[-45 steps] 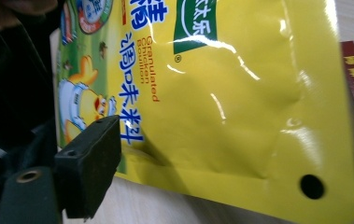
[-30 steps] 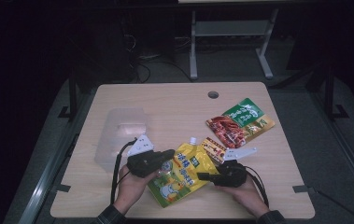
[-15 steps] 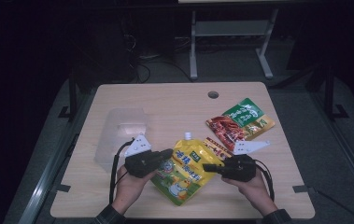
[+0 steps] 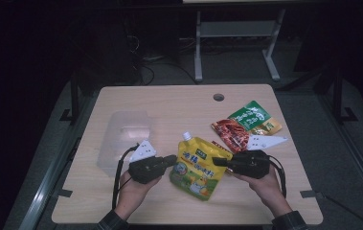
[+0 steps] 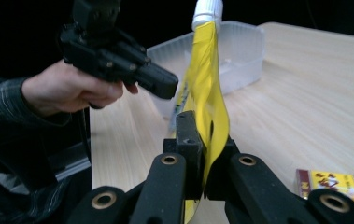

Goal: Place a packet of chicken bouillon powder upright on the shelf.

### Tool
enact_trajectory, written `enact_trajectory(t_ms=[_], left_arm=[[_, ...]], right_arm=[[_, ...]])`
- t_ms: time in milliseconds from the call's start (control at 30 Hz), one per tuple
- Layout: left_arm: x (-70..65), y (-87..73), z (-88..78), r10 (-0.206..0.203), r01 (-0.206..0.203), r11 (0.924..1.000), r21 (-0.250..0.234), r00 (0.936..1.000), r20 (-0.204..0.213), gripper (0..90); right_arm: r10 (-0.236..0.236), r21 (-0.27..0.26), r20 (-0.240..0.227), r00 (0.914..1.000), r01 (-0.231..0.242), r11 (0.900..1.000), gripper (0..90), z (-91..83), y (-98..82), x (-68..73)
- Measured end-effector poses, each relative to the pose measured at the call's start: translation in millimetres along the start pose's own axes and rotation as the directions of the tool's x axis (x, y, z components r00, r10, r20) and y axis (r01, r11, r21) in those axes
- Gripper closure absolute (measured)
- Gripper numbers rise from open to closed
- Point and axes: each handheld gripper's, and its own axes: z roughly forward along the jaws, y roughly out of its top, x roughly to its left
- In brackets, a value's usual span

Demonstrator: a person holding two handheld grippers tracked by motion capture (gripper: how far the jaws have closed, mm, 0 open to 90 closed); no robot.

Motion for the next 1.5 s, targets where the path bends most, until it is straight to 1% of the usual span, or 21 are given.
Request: enact_trajectory(t_ms=[133, 167, 267, 300, 333, 400, 433, 467, 500, 533, 567, 600, 667, 733, 767, 867, 967, 1133, 1200, 1433, 1500], left_arm=[[-1.4, -3.6, -2.9, 0.019, -0.019, 0.9996, 0.022, 0.9998, 0.005, 75.3], [-3.5, -5.9, -3.3, 0.033, -0.034, 0.9988, 0.035, 0.9991, 0.029, 68.8], [-7.7, -10.6, -2.7, 0.065, -0.071, 0.9942, 0.081, 0.9956, 0.067, 58.0], [-7.7, -10.6, -2.7, 0.065, -0.071, 0.9942, 0.081, 0.9956, 0.067, 54.1], [-9.1, -12.3, -2.0, 0.069, -0.077, 0.993, 0.09, 0.9941, 0.084, 54.1], [-13.7, -18.2, -0.1, 0.085, -0.102, 0.9872, 0.123, 0.9878, 0.13, 43.8], [-13.7, -18.2, -0.1, 0.085, -0.102, 0.9872, 0.123, 0.9878, 0.13, 40.3], [-14.7, -20.3, 0.3, 0.092, -0.112, 0.9848, 0.133, 0.9851, 0.145, 40.3], [-16.6, -25.2, 0.9, 0.105, -0.129, 0.9818, 0.14, 0.981, 0.163, 34.9], [-16.6, -25.2, 0.9, 0.105, -0.129, 0.9818, 0.14, 0.981, 0.163, 32.2], [-17.8, -29.7, 1.2, 0.117, -0.146, 0.9767, 0.158, 0.9774, 0.176, 28.6], [-18.5, -32.2, 1.4, 0.111, -0.142, 0.9763, 0.163, 0.9769, 0.183, 25.9], [-18.0, -36.1, 1.4, 0.124, -0.158, 0.9706, 0.181, 0.9746, 0.186, 21.7], [-18.3, -38.4, 2.0, 0.12, -0.155, 0.971, 0.182, 0.9746, 0.189, 17.9], [-17.2, -41.7, 2.3, 0.145, -0.182, 0.963, 0.198, 0.971, 0.19, 16.5], [-17.0, -45.2, 2.8, 0.149, -0.187, 0.9625, 0.197, 0.9699, 0.192, 13.5], [-16.0, -49.4, 3.4, 0.171, -0.209, 0.9587, 0.193, 0.9661, 0.193, 12.8], [-17.4, -51.1, 6.4, 0.177, -0.216, 0.9575, 0.191, 0.9636, 0.2, 13.0], [-17.9, -52.0, 7.6, 0.189, -0.23, 0.9526, 0.199, 0.9603, 0.205, 13.3], [-16.8, -53.0, 8.8, 0.203, -0.244, 0.9501, 0.194, 0.9565, 0.21, 13.5], [-17.4, -53.8, 9.0, 0.194, -0.235, 0.9522, 0.195, 0.9583, 0.21, 13.5]], right_arm=[[0.004, -0.014, 0.005, 1.0, -0.004, 1.0, 87.4, -4.8, 3.9, -1.3], [-0.001, -0.013, 0.011, 0.9999, 0.001, 1.0, 87.4, -6.0, 6.7, -1.0], [0.0, -0.013, 0.02, 0.9998, 0.0, 1.0, 87.4, -5.8, 9.7, -1.2], [0.0, -0.013, 0.02, 0.9998, 0.0, 1.0, 87.4, -5.8, 9.7, -1.2], [0.002, -0.014, 0.02, 0.9998, -0.002, 1.0, 87.4, -5.3, 10.8, -1.2], [0.01, -0.017, 0.021, 0.9997, -0.01, 1.0, 87.4, -2.9, 15.4, -1.0], [0.01, -0.017, 0.021, 0.9997, -0.01, 1.0, 87.4, -2.9, 15.4, -1.0], [0.007, -0.016, 0.026, 0.9996, -0.007, 1.0, 87.4, -1.6, 17.4, -0.7], [0.005, -0.013, 0.033, 0.9994, -0.004, 1.0, 87.3, 2.0, 21.7, 0.3], [0.005, -0.013, 0.033, 0.9994, -0.004, 1.0, 87.3, 2.0, 21.7, 0.3], [0.003, -0.007, 0.042, 0.9991, -0.002, 1.0, 87.3, 6.2, 26.2, 0.4], [-0.002, -0.002, 0.047, 0.9989, 0.002, 1.0, 87.3, 8.4, 28.4, 0.0], [-0.002, 0.0, 0.052, 0.9986, 0.002, 1.0, 87.3, 12.9, 33.1, -0.5], [-0.01, 0.003, 0.049, 0.9987, 0.01, 1.0, 87.3, 17.8, 37.9, -1.6], [-0.009, 0.004, 0.052, 0.9986, 0.009, 1.0, 87.3, 20.6, 40.5, -2.0], [-0.009, 0.017, 0.051, 0.9986, 0.008, 1.0, 87.3, 26.3, 45.8, -3.5], [-0.023, 0.024, 0.048, 0.9986, 0.021, 0.999, 87.3, 38.1, 56.6, -7.7], [-0.032, 0.022, 0.037, 0.9988, 0.031, 0.999, 87.3, 49.8, 68.8, -10.2], [-0.044, 0.014, 0.025, 0.9987, 0.044, 0.999, 87.3, 59.7, 79.1, -9.5], [-0.08, 0.008, 0.003, 0.9968, 0.08, 0.997, 87.3, 82.4, 104.2, -4.2], [-0.088, 0.002, -0.003, 0.9961, 0.088, 0.996, 87.3, 88.3, 109.8, -1.9]])
